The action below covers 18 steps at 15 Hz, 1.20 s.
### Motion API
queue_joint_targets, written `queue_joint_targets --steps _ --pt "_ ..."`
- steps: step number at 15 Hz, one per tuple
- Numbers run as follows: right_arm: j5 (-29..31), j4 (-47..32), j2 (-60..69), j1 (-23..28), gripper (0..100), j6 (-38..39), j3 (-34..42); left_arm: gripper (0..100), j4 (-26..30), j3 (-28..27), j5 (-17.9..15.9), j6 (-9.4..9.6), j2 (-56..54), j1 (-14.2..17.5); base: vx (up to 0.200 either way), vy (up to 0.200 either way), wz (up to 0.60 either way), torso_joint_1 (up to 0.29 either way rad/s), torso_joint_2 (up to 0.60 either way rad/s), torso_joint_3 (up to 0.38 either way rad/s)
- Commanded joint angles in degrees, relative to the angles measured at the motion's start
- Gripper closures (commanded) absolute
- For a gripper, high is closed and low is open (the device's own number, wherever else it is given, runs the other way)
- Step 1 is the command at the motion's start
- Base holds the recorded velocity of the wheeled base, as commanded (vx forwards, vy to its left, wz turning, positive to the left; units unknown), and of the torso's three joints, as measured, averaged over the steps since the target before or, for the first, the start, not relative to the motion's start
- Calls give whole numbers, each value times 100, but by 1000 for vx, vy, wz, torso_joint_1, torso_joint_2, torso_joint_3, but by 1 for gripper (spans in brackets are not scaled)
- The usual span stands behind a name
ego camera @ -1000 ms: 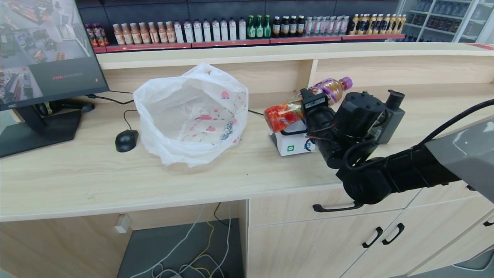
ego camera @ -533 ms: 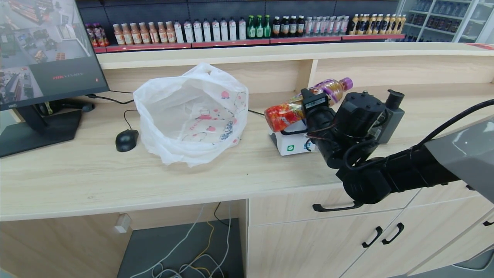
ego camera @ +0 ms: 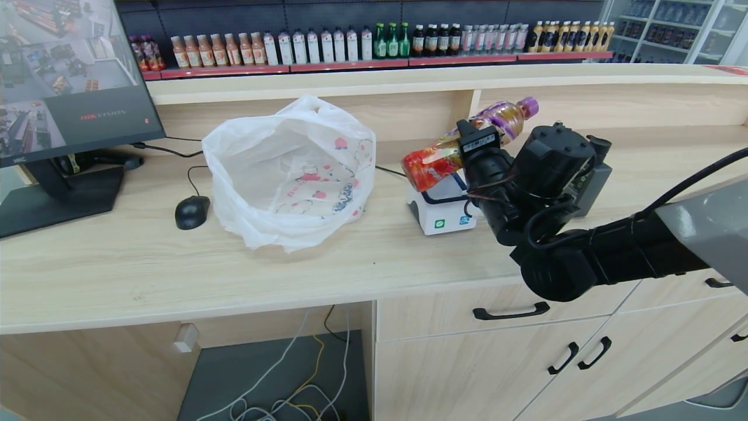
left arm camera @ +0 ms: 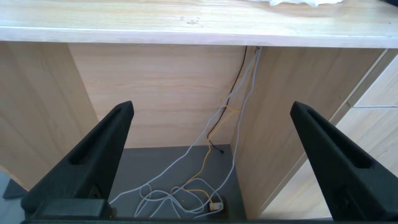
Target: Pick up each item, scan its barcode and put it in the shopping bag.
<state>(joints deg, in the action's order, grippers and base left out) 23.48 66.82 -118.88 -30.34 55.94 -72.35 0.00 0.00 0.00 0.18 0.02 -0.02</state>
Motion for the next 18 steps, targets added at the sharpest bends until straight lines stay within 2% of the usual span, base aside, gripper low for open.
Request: queue_joint_targets --steps 1,6,14,18 --pt "8 -2 216 -24 100 -92 28 0 0 0 0 -1 -2 2 0 0 0 0 0 0" --pt "254 7 445 -306 100 -1165 134 0 0 0 0 -1 -2 2 0 0 0 0 0 0" --pt "306 262 761 -1105 100 -4944 98 0 0 0 0 8 -2 -6 0 0 0 0 0 0" --pt "280 1387 612 -1220 100 -6728 151 0 0 0 0 26 -2 -6 0 0 0 0 0 0"
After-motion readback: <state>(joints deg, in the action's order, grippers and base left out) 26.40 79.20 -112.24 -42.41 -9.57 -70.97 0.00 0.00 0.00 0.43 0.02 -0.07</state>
